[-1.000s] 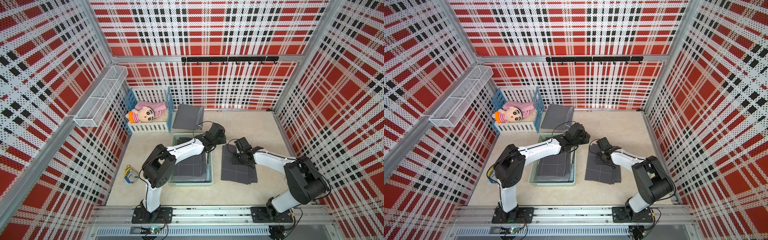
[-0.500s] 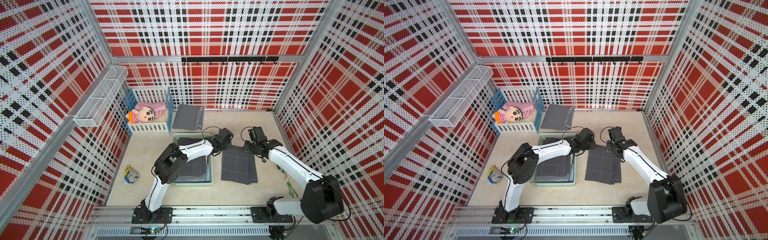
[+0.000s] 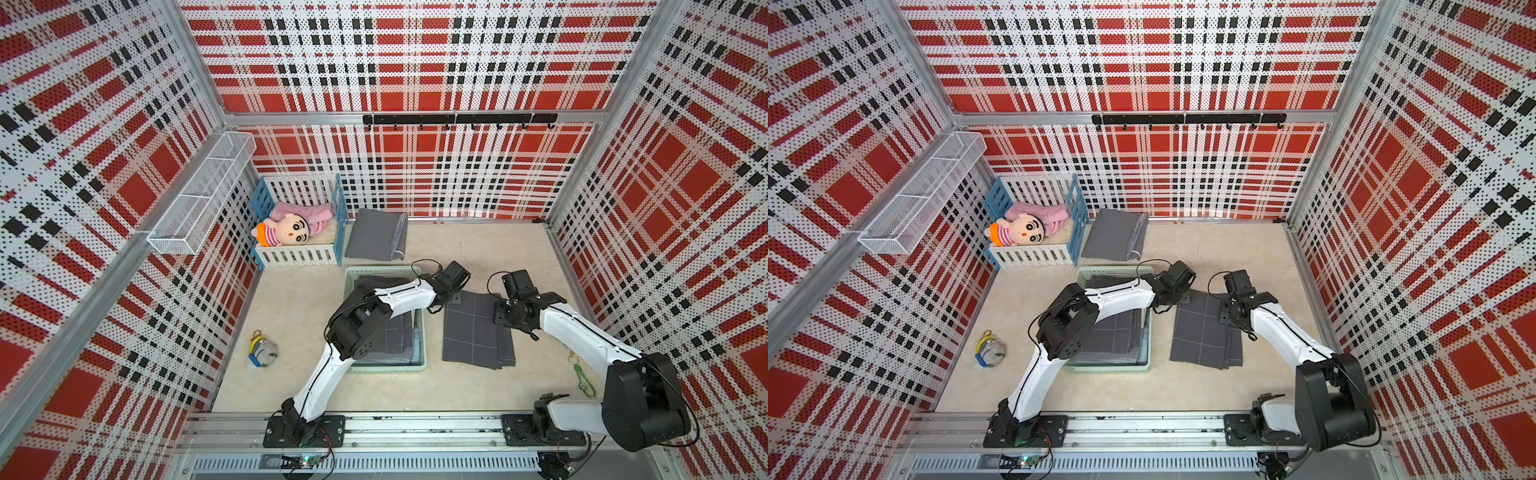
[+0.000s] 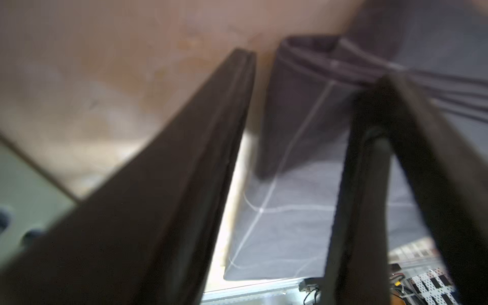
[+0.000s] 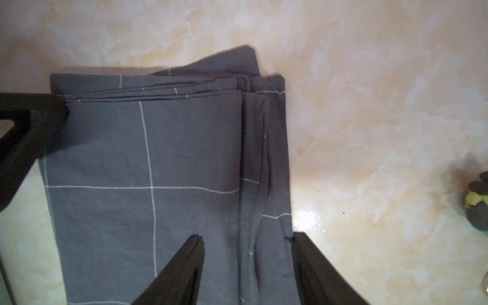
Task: Put the folded pillowcase in the basket
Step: Move the pillowcase to the center of the board, then pick up the pillowcase at the center of the board.
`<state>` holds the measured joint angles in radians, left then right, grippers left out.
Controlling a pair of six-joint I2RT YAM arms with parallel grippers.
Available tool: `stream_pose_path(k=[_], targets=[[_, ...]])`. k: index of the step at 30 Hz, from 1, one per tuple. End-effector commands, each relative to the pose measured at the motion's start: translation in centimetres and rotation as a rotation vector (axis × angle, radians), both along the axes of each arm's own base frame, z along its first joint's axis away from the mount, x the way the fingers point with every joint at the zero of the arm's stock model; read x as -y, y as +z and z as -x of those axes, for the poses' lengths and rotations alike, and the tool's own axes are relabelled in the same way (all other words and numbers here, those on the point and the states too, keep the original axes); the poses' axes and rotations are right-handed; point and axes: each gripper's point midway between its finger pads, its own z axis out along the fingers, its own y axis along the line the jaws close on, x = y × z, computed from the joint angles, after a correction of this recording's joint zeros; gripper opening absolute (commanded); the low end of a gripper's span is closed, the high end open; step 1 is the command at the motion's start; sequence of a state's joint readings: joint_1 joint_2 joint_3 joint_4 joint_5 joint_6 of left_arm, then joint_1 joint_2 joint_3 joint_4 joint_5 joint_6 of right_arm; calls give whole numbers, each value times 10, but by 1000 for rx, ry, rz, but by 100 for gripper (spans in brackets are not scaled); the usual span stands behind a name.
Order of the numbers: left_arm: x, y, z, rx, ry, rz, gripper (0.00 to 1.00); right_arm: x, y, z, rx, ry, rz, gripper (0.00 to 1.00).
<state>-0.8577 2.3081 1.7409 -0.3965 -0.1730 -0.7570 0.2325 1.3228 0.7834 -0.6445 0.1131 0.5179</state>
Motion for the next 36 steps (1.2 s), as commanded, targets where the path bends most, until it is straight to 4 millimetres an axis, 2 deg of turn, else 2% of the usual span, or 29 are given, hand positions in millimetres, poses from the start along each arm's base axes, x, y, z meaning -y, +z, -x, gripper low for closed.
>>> stream_pose_path(k=[1,3,6,7,13,16,21,27,28,30,32,33,36], targets=[[-7,-29,9,-78,-19,-43,34,-4,-15,18,-56,-12,-55,61],[-8,-31,8,-77,-19,-44,26,-8,-20,26,-68,-43,-99,62],[-8,-24,1,-56,-10,-35,2,-10,-22,35,-68,-58,-129,63],[-10,-19,-3,-42,1,-31,0,-10,-22,37,-66,-61,-132,63],[-23,1,-25,10,62,-5,0,-10,-24,40,-75,-55,-136,66],[-29,3,-29,23,81,-13,0,-17,-25,47,-72,-40,-184,71],[-32,0,-31,19,87,-8,0,-17,-29,54,-66,-59,-204,71],[-30,4,-32,23,83,4,0,-15,-55,57,-139,-54,-167,69],[-29,4,-32,23,80,4,0,-15,-58,57,-149,-56,-166,67],[-29,4,-31,19,76,7,0,-21,-59,58,-162,-43,-196,55],[-27,7,-30,19,72,17,0,-22,-56,58,-157,-43,-201,35],[-24,12,-30,24,65,30,0,-22,-52,57,-143,-42,-201,23],[-8,40,-24,87,17,44,0,-24,-31,50,-81,-34,-220,4]])
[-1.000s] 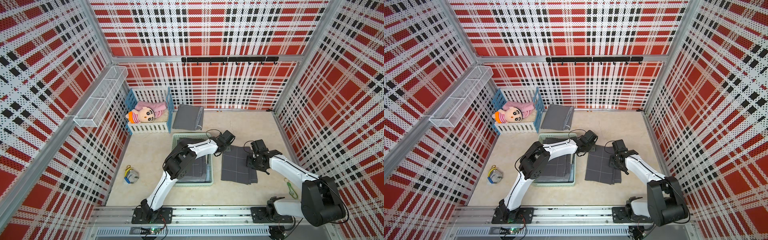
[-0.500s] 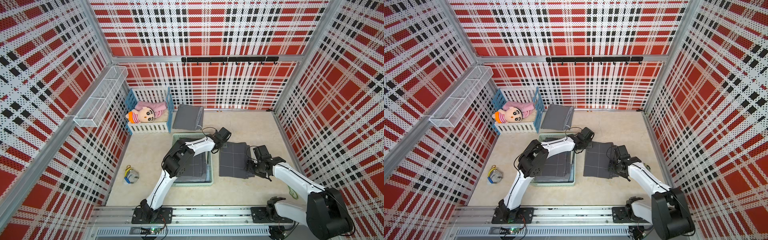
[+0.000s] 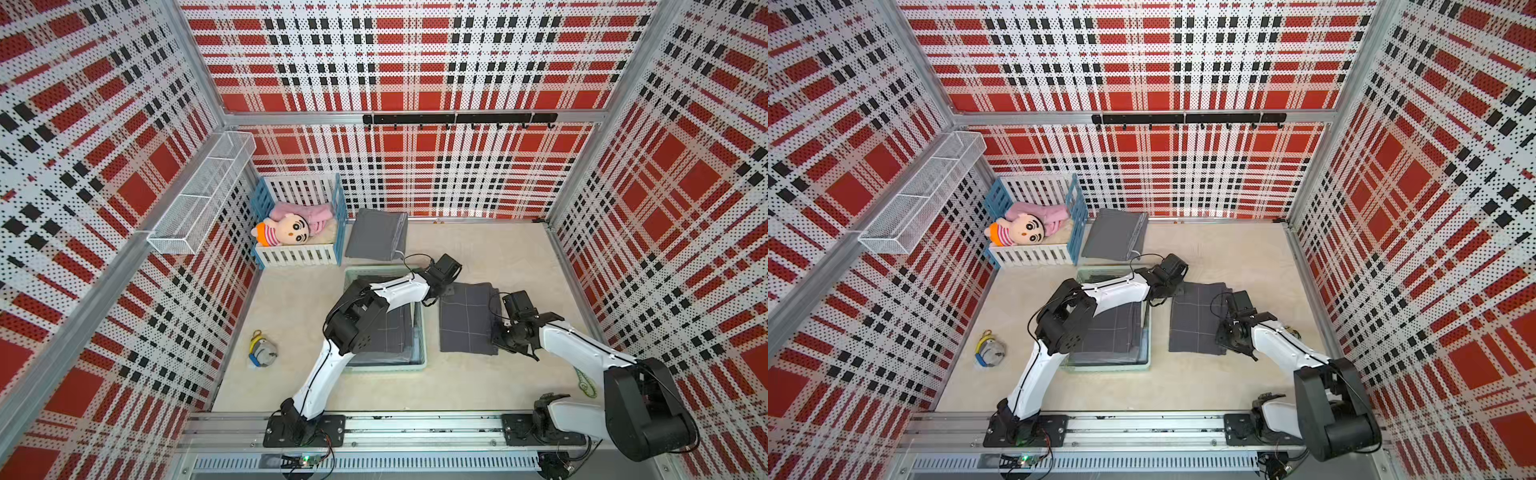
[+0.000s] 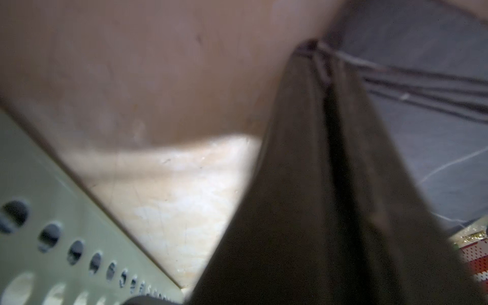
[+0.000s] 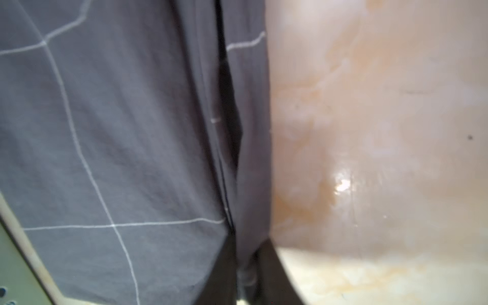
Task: Put the folded pillowcase in the basket
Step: Pick up the pillowcase at the center of the board.
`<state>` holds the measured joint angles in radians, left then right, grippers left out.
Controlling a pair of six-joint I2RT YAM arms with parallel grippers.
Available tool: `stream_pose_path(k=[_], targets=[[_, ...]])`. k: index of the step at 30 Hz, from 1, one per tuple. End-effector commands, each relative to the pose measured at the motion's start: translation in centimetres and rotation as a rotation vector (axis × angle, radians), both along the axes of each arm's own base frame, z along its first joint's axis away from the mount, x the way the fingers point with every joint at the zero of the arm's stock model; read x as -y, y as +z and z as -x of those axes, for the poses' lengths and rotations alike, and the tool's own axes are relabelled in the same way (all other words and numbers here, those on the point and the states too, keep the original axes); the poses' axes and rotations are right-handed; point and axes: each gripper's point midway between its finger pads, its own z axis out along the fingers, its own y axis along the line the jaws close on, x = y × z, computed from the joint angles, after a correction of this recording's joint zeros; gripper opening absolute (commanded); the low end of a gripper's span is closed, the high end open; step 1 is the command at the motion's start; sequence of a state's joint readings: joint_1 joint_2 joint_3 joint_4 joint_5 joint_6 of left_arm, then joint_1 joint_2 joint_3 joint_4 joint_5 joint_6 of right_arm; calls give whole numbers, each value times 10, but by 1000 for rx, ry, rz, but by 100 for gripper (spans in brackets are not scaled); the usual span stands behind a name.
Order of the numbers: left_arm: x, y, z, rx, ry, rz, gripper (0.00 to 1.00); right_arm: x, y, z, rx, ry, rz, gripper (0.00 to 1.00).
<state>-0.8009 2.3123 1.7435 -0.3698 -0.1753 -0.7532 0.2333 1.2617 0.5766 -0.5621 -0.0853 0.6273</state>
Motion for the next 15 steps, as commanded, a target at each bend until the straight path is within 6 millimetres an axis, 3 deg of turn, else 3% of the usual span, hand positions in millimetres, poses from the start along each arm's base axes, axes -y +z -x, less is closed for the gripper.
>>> stream_pose_path(k=[1,4,10,15], targets=[[18,50,6,101,-54,24,0,-3,21,-2,55,-5,-31,0],[35,93,18,187,-94,42,0,-11,54,-12,146,-9,-73,0],[30,167,37,294,-97,105,0,-32,117,-25,275,32,-102,0],[1,216,46,360,-59,132,0,-61,164,-32,361,83,-162,0]])
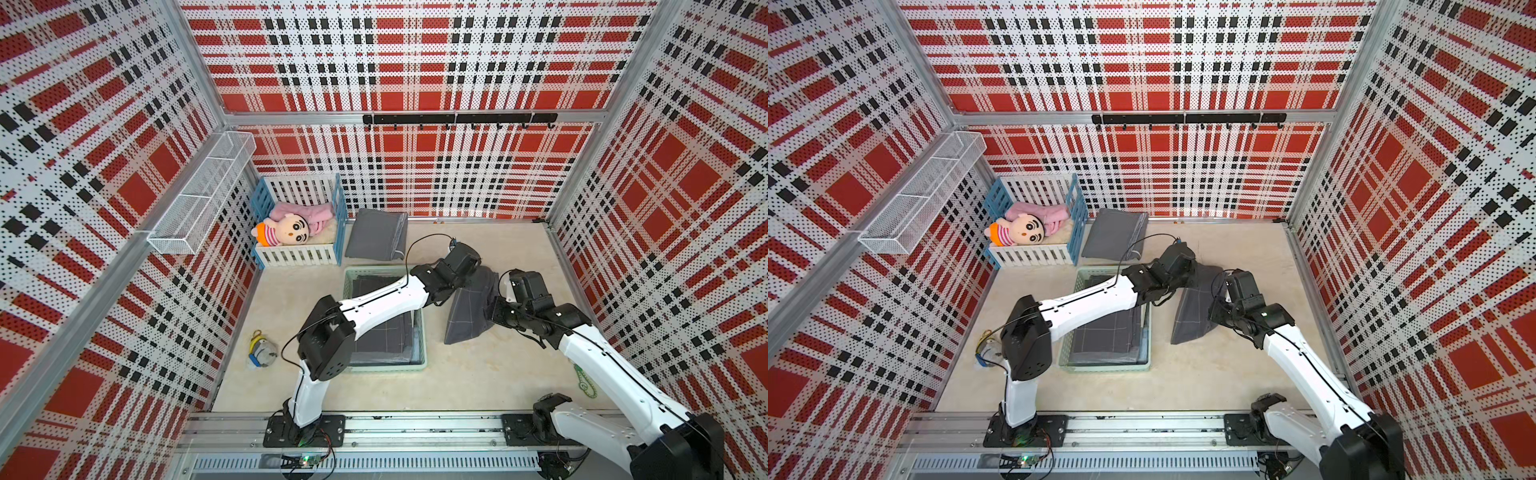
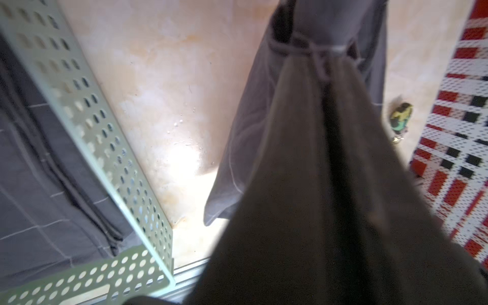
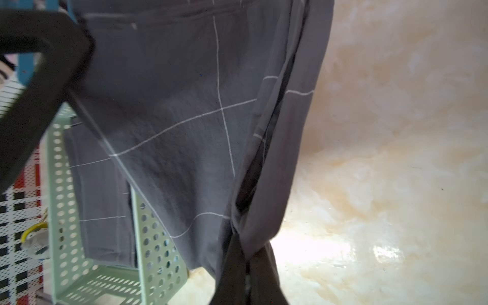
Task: Put the folded pillowcase in the basket
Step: Pick up the pillowcase at the center of the board, then place the pillowcase in the basket.
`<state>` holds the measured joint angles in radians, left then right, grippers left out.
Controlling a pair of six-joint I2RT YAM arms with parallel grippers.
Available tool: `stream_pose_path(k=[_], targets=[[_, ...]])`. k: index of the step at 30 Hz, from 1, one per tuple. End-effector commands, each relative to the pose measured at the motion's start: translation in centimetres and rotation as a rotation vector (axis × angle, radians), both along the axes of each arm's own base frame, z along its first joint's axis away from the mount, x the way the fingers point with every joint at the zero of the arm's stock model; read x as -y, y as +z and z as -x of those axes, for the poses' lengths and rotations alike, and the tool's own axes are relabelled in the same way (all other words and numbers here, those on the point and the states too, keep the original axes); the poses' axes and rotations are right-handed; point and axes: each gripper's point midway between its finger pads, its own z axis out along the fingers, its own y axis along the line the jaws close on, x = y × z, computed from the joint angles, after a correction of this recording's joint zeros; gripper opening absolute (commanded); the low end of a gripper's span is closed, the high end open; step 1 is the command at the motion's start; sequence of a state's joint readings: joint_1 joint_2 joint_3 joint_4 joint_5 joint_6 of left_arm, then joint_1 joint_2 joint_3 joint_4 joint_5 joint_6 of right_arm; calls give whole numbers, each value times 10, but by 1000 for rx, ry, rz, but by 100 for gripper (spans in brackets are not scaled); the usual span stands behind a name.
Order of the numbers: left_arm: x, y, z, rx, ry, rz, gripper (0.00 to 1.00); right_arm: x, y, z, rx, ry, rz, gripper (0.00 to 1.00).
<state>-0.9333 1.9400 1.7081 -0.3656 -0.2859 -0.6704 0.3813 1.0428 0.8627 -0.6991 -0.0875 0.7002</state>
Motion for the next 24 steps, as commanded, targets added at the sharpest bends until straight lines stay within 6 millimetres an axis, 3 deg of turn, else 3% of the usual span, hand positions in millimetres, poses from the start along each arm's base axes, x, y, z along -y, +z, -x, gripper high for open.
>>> stream_pose_path(k=[1,4,8,11,16,19,24], targets=[[-37,24,-5,45,69,-13,0,-15,28,0,43,18,-29,0],[-76,33,-4,37,123,-22,0,-45,50,-1,84,86,-76,0],[-143,24,-5,15,229,-56,0,-108,58,3,97,218,-145,0],[-188,15,-5,-4,301,-75,0,-153,46,5,75,302,-159,0],[-245,-4,-6,-33,391,-129,0,-210,21,7,39,413,-162,0],[-270,-20,-10,-61,434,-167,0,-229,3,5,22,451,-137,0],[-295,-46,-15,-111,471,-221,0,-244,-27,5,-30,483,-127,0]])
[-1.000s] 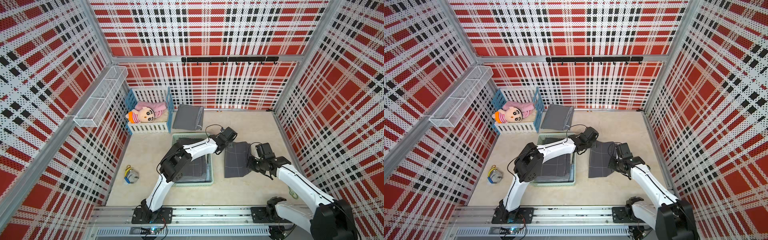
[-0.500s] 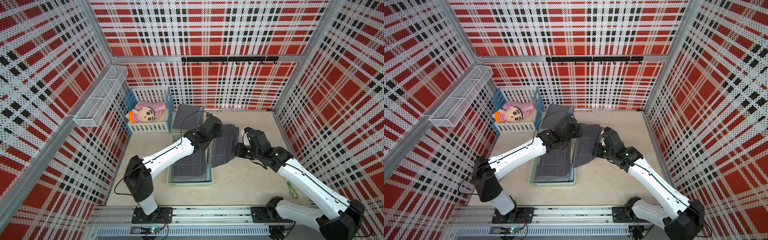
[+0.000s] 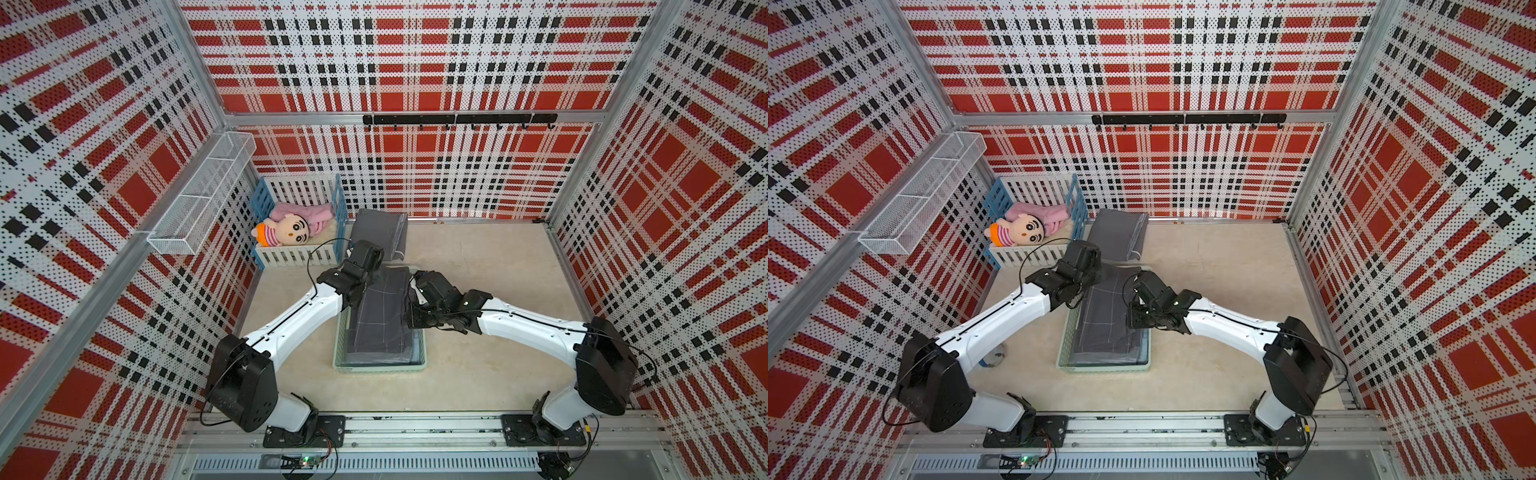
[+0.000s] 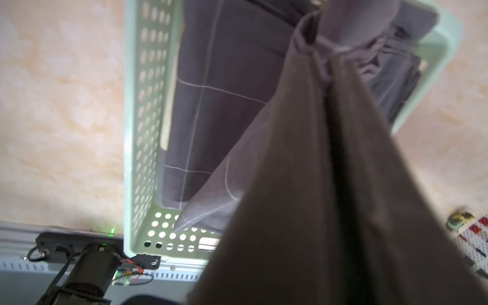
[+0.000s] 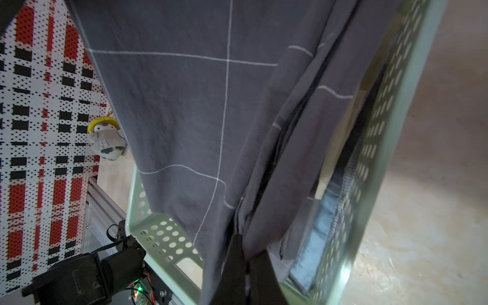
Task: Put the folded pillowcase in the basket
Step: Place the pillowcase in the basket, then move the basket to the center of the board.
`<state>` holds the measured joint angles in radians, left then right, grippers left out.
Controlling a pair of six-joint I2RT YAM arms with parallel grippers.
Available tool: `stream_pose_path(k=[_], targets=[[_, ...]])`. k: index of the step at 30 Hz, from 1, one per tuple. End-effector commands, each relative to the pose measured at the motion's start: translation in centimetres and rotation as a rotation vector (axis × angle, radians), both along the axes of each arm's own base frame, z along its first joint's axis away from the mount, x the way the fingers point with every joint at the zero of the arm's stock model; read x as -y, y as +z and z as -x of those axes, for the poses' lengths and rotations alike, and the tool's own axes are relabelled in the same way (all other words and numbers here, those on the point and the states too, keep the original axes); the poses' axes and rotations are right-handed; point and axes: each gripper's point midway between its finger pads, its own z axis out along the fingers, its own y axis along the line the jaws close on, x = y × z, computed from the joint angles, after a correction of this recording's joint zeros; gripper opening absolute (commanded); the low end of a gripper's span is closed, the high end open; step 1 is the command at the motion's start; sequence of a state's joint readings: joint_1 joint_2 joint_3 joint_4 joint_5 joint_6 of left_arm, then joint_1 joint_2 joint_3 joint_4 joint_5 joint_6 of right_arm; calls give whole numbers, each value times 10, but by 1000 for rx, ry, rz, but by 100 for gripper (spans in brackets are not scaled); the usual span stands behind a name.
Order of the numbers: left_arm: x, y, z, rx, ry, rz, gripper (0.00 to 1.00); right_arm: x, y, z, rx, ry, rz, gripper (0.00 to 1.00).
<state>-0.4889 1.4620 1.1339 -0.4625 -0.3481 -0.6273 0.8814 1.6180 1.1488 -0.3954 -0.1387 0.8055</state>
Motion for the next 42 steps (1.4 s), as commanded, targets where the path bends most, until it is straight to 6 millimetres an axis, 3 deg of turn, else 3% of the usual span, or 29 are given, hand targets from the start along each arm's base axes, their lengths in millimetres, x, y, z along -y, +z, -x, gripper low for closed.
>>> stream_pose_path(k=[1,7,12,14,18,23,27,31,33,37,42], targets=[[-14,-11,-3,-17,12,-41,0,-18,1,-2,15,34,-37,0],[-29,-49,-5,-98,21,-66,0,-22,-14,10,-29,54,14,0],[-35,-67,-9,-134,18,-91,0,-7,-21,13,-41,27,112,2],[-36,-74,-11,-148,14,-103,1,-3,-23,14,-45,21,133,21],[-41,-87,-14,-176,22,-128,29,6,-27,19,-61,18,173,40],[-46,-70,-13,-138,47,-131,53,21,-14,21,-26,0,191,43],[-53,-31,-8,-55,82,-133,62,32,17,11,73,-28,207,51],[-68,-8,4,-18,131,-154,64,52,11,-4,132,-32,346,52],[-73,-12,10,-34,138,-142,64,58,3,-13,141,-31,391,52],[-80,-40,27,-104,159,-77,64,57,-13,-23,115,-5,413,51],[-81,-59,41,-133,168,-24,63,50,-47,-24,55,34,431,42]])
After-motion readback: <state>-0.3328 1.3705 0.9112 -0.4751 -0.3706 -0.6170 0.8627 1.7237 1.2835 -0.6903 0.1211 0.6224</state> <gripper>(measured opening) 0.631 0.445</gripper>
